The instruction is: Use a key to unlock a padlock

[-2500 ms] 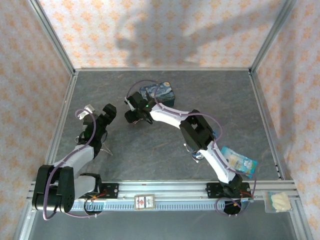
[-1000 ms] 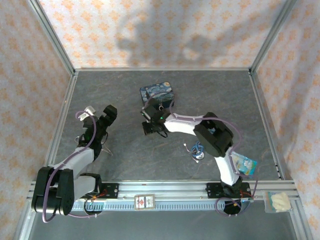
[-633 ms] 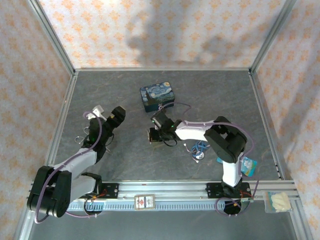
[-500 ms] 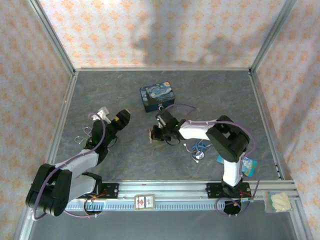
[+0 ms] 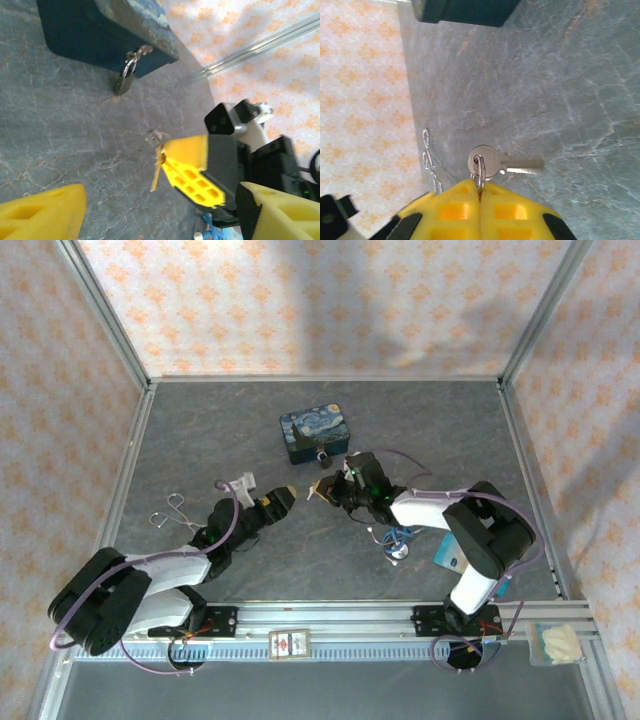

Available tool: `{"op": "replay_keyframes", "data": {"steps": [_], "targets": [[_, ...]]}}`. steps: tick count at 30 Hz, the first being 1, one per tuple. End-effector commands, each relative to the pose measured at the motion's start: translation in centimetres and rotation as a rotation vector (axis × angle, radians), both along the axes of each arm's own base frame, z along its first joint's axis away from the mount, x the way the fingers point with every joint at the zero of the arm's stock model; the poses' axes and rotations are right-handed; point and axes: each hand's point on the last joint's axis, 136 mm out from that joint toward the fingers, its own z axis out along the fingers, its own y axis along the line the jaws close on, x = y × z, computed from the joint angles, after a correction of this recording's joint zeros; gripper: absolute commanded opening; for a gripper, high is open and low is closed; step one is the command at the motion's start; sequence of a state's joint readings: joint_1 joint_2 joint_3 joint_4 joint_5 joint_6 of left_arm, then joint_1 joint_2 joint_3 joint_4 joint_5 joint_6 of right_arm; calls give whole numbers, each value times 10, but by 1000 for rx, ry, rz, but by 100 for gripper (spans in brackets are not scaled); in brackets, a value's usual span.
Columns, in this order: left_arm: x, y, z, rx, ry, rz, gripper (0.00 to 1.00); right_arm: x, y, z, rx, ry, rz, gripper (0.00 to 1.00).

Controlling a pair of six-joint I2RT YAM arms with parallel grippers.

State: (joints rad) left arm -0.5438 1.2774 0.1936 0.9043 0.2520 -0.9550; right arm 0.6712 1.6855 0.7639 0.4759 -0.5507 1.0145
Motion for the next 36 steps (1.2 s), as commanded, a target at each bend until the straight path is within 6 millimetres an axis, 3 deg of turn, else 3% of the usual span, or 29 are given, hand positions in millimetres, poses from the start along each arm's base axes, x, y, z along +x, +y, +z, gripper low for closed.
{"op": "replay_keyframes", "data": {"steps": [1, 8, 15, 22, 25, 29, 36], "targets": [[12, -10, 20, -91, -56, 15, 74, 7, 5, 36, 111, -74, -22, 0], [17, -35, 28, -199, -86, -52, 65, 5, 4, 38, 157, -74, -35, 0], [21, -42, 29, -215, -94, -57, 65, 4, 4, 37, 167, -76, -30, 0], [23, -49, 26, -249, -81, -74, 55, 4, 6, 39, 175, -79, -24, 0], [23, -52, 34, -275, -105, -84, 51, 4, 5, 38, 173, -78, -26, 0], [23, -52, 35, -277, -110, -82, 38, 4, 5, 37, 171, -77, -29, 0], [24, -49, 33, -255, -109, -70, 0, 3, 4, 38, 167, -86, -28, 0]]}}
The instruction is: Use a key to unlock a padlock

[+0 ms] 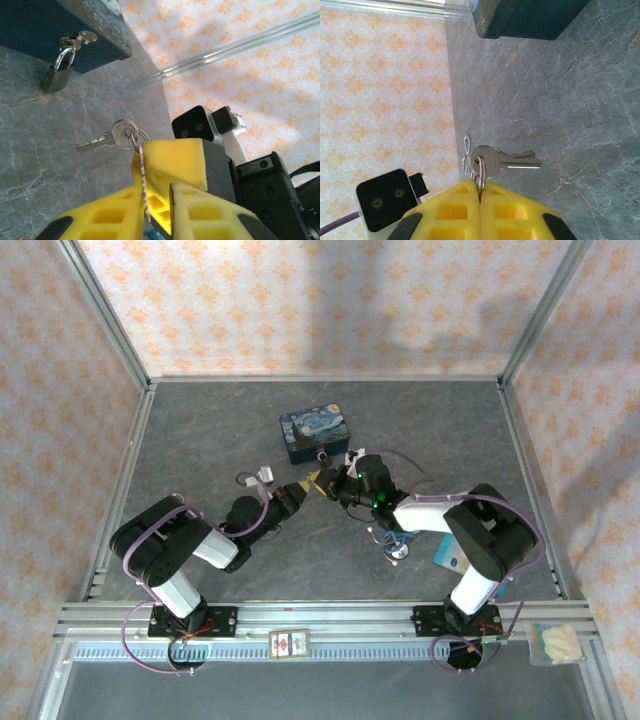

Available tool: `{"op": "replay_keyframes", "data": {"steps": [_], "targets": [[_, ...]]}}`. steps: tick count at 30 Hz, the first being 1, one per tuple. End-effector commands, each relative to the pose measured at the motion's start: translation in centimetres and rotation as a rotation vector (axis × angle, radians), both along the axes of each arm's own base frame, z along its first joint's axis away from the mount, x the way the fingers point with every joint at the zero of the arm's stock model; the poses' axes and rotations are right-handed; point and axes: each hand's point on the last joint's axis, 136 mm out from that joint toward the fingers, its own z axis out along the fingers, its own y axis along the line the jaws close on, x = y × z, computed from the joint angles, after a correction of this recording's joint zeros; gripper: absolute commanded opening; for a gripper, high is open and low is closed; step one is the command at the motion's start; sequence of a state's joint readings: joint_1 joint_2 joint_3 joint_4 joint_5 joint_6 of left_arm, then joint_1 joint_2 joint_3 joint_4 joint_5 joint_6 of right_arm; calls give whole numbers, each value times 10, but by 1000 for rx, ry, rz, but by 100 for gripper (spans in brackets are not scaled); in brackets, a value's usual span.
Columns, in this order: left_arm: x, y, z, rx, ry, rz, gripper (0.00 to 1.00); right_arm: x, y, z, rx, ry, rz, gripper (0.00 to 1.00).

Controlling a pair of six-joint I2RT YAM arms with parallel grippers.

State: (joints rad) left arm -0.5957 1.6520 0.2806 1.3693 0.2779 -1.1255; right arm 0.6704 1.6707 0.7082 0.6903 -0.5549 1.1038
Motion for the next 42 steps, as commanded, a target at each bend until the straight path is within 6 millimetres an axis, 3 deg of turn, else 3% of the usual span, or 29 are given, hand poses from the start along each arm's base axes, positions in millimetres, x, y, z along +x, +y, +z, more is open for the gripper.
{"op": "replay_keyframes", "data": {"steps": [1, 5, 10, 16, 20, 26, 42], "targets": [[0, -5, 22, -23, -76, -13, 0, -1, -1, 10, 14, -34, 5, 0], [5, 7, 19, 51, -72, 8, 0, 4, -19, 17, -76, -88, -3, 24], [12, 9, 26, 226, -122, -79, 0, 16, -58, 35, -254, -240, 23, 37], [11, -8, 43, 456, -225, -268, 0, 15, -64, 63, -368, -441, 299, 38], [-2, -23, 59, 470, -298, -422, 0, 4, -56, 81, -303, -542, 454, 38], [-12, -33, 68, 506, -321, -553, 0, -17, -47, 92, -197, -622, 608, 38], [-14, -40, 85, 445, -353, -608, 0, -46, -44, 72, -69, -566, 712, 31]]}}
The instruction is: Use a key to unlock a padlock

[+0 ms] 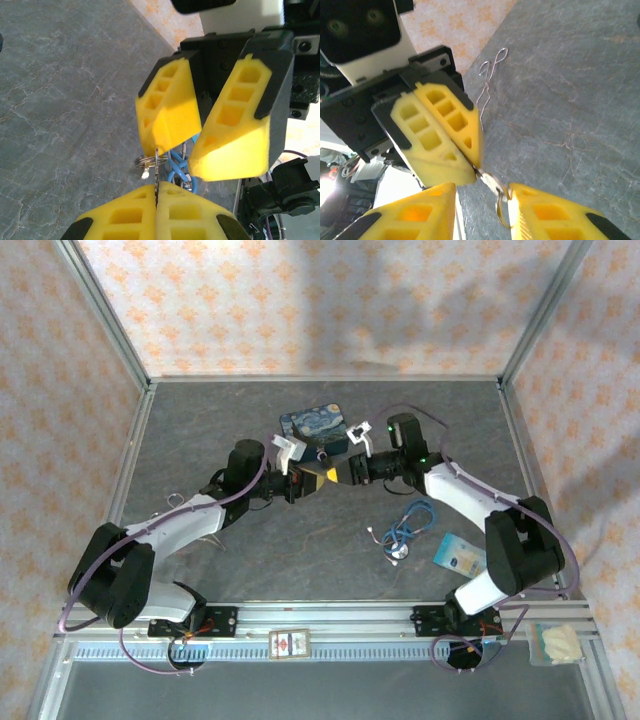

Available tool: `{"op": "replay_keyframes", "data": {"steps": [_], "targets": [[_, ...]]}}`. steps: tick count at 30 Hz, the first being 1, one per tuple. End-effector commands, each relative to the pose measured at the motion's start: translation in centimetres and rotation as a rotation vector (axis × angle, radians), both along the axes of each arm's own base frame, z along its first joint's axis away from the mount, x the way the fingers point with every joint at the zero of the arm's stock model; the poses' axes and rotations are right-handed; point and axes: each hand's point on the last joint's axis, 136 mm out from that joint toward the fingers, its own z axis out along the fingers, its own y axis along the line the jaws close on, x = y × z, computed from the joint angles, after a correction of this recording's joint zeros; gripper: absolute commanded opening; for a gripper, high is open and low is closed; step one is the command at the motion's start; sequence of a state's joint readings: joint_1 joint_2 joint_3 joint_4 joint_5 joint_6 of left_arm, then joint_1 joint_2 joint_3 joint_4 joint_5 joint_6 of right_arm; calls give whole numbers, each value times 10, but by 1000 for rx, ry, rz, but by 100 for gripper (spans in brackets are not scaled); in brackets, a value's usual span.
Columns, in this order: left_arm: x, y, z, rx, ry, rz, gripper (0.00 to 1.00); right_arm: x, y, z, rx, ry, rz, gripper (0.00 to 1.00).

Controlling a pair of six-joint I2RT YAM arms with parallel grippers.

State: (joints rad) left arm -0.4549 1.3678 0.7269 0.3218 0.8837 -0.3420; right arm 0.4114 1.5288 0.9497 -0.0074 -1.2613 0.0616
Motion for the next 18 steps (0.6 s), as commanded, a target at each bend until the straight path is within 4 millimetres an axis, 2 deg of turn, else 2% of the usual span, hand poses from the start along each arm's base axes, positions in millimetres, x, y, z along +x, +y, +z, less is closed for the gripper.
{"op": "replay_keyframes", "data": {"steps": [1, 5, 9, 14, 16, 18], "targets": [[3, -4, 19, -40, -36, -32, 0, -5, 1, 2, 36, -14, 40, 28], [2, -6, 19, -49, -24, -48, 0, -3, 3, 4, 46, -18, 43, 20], [-2, -8, 19, -55, -15, -71, 0, 0, 3, 5, 45, -30, 35, 21], [-4, -8, 19, -51, -11, -83, 0, 5, 2, 6, 27, -51, 15, 28], [-5, -8, 19, -48, -11, -84, 0, 5, 3, 8, 31, -56, 18, 27], [-5, -8, 19, -48, -12, -85, 0, 3, 3, 8, 37, -49, 28, 21]]}}
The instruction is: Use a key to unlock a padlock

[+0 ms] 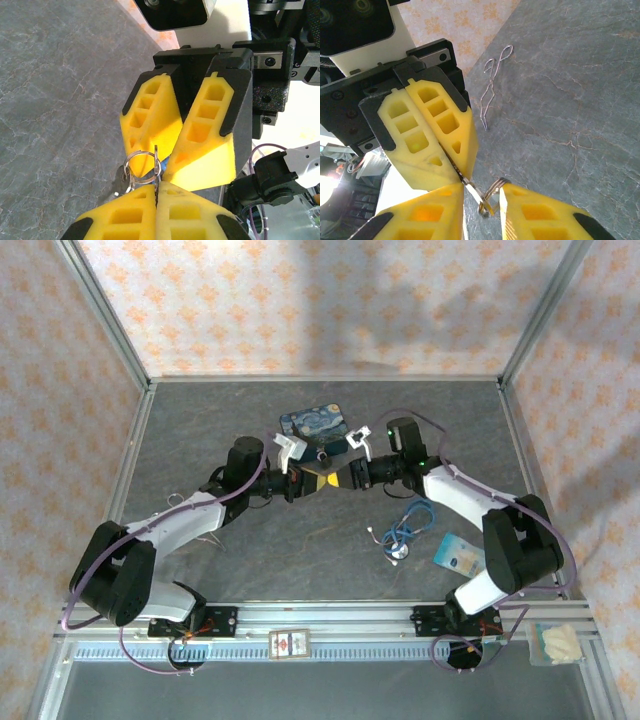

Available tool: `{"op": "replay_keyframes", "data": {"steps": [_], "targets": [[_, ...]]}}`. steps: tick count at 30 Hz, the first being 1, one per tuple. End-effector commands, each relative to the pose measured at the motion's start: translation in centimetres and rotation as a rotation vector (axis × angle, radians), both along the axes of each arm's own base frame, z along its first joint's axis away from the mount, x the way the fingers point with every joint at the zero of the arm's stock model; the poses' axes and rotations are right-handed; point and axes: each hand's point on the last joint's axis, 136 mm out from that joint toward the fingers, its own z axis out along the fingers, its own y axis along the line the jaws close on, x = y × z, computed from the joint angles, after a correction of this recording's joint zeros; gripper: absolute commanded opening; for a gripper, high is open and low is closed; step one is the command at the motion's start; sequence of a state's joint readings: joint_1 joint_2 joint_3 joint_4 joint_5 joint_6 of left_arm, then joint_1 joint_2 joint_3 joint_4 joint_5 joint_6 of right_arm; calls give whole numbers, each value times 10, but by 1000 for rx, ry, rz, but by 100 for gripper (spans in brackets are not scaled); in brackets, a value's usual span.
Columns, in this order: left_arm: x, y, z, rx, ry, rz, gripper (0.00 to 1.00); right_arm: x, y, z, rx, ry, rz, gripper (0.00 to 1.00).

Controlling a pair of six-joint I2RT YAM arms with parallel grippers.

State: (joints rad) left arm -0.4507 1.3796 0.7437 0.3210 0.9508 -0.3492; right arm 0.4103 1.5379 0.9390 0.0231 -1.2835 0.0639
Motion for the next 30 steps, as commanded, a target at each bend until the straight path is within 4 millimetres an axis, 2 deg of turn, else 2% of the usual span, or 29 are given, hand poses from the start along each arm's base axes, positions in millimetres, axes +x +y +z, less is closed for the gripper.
{"op": "replay_keyframes", "data": {"steps": [1, 5, 8, 9, 10, 11, 13, 14, 18, 22, 25, 30], "targets": [[1, -3, 14, -21, -26, -29, 0, 4, 2, 10, 23, -43, 14, 17], [1, -4, 14, -24, -25, -33, 0, 3, 2, 7, 27, -35, 17, 1], [7, -1, 14, -11, -29, 6, 0, 1, 2, 7, 34, -34, 20, 0], [12, 4, 14, -3, -33, 44, 13, 0, 2, 7, 33, -32, 17, 0], [18, 8, 17, -3, -37, 87, 42, 1, 2, 6, 31, -27, 9, 0], [24, 14, 19, -7, -38, 134, 66, 3, 1, 5, 29, -22, -3, 0], [34, 27, 28, -53, -52, 240, 94, 6, 1, 6, 43, -11, -38, 0], [36, 32, 34, -85, -60, 284, 99, 8, 1, 8, 57, -4, -64, 0], [38, 49, 55, -294, -72, 411, 99, 19, 0, 22, 133, -14, -220, 0], [35, 60, 55, -435, -49, 478, 90, 19, -1, 42, 238, -48, -322, 0], [32, 54, 57, -494, -36, 466, 84, 11, 8, 55, 299, -79, -327, 0], [28, 37, 65, -541, -43, 411, 82, 9, 18, 62, 358, -72, -324, 0]]}}
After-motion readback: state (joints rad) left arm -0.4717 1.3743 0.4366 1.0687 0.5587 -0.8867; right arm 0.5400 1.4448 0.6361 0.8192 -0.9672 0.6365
